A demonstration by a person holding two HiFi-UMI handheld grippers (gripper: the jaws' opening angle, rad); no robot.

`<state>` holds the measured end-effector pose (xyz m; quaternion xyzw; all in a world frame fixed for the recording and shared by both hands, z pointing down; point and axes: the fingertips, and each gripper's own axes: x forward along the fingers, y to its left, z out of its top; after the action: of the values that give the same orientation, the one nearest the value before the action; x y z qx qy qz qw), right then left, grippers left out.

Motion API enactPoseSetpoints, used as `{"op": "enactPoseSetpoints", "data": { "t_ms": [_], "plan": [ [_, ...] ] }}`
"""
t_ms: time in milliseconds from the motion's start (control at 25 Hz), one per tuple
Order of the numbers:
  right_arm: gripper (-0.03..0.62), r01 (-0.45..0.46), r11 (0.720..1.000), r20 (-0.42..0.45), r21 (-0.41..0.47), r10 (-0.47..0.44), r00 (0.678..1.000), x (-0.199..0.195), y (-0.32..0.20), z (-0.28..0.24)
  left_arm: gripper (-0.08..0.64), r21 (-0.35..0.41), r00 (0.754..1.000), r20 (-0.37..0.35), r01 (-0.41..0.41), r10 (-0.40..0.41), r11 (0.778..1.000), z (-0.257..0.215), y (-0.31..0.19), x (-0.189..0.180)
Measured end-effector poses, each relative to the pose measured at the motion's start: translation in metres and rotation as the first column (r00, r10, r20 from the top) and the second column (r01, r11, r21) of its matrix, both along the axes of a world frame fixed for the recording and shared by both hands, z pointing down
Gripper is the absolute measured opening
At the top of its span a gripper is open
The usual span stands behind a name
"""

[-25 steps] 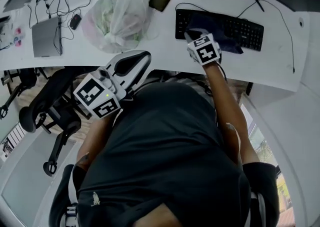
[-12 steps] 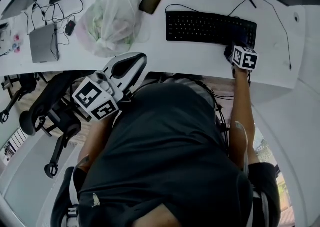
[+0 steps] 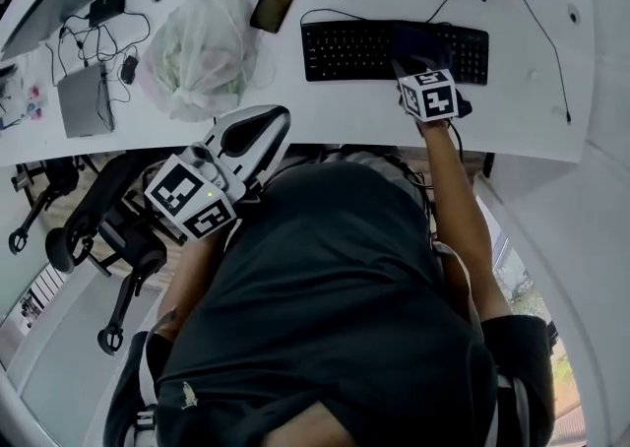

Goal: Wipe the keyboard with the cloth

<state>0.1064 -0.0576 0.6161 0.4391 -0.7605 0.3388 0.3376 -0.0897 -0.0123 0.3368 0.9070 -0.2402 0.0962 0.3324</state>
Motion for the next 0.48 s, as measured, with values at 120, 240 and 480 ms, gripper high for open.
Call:
{"op": "enactPoseSetpoints", "data": {
  "t_ms": [120, 240, 480],
  "plan": [
    [0.02, -0.172, 0.985, -0.105, 0.02, 0.173, 0.979, 0.113, 0.017, 0.0, 0.005, -0.007, 1.0, -0.003, 0.016, -0.016, 1.0, 0.001, -0.001, 0.007],
    [0.018, -0.382, 0.923, -0.213, 0.04, 0.381, 0.9, 0.215, 0.033, -0.009, 0.005, -0.004, 1.0, -0.001, 0.021, -0.021, 1.0, 0.001, 0.001, 0.016],
    [0.02, -0.214, 0.973, -0.015, 0.09, 0.216, 0.976, 0.129, 0.003, -0.019, 0.005, -0.005, 1.0, 0.007, 0.001, -0.001, 1.0, 0.002, 0.004, 0.047]
  ]
}}
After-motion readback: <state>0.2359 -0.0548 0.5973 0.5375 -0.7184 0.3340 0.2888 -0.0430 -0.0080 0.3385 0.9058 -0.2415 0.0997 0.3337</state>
